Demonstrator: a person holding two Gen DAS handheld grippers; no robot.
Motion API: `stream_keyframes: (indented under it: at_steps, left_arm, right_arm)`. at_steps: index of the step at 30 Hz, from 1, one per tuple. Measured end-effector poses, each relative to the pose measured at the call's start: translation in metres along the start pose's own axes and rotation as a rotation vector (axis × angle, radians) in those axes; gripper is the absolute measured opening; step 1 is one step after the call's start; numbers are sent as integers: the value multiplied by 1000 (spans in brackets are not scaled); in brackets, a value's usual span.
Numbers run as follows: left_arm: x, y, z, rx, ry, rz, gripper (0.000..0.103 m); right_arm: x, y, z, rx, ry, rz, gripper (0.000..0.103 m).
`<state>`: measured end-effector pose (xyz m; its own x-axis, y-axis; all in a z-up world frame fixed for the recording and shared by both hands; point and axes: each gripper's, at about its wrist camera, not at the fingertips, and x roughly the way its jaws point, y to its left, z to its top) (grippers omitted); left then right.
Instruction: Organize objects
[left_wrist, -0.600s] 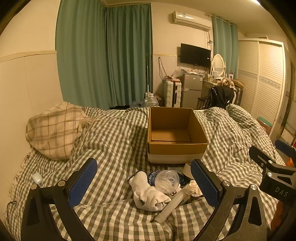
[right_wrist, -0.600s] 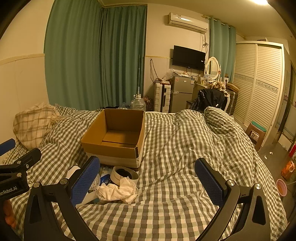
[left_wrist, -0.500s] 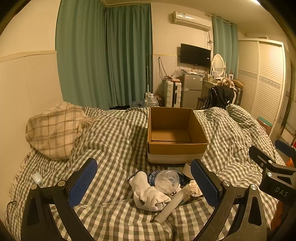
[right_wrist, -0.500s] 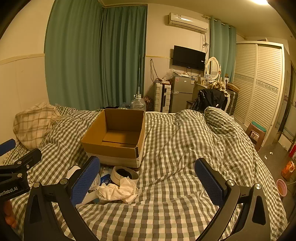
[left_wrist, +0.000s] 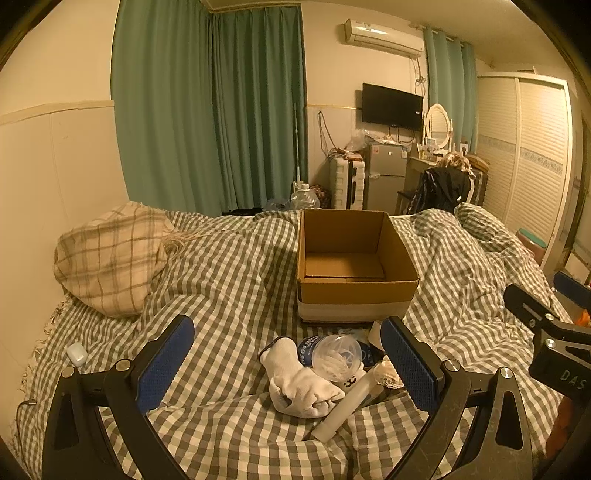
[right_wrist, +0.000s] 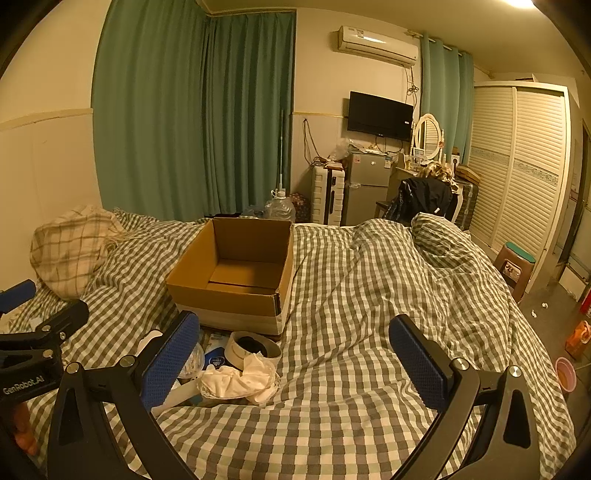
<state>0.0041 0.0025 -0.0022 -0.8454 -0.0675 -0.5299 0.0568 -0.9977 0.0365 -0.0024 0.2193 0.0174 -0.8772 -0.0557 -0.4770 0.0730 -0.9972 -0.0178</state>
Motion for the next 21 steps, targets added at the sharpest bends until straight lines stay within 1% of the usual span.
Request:
stream_keyframes:
  at_steps: [5, 12, 15, 19, 21]
  left_arm:
    - [0, -2, -1, 13, 17, -8, 103]
    - [8, 5, 3, 17, 47, -1, 103]
    - [16, 11, 7, 10, 62, 1, 103]
    - [29, 16, 12, 8, 97, -7, 103]
    - [34, 17, 12, 8, 110, -14, 103]
  right_arm:
    - [1, -1, 0, -1, 9, 9, 103]
    - [2, 10, 9, -62, 44, 44, 102]
    - [-3, 13, 25, -98, 48, 70, 102]
    - [-5, 18, 53, -156, 37, 66, 102]
    - [-2, 22, 61, -174, 36, 70, 102]
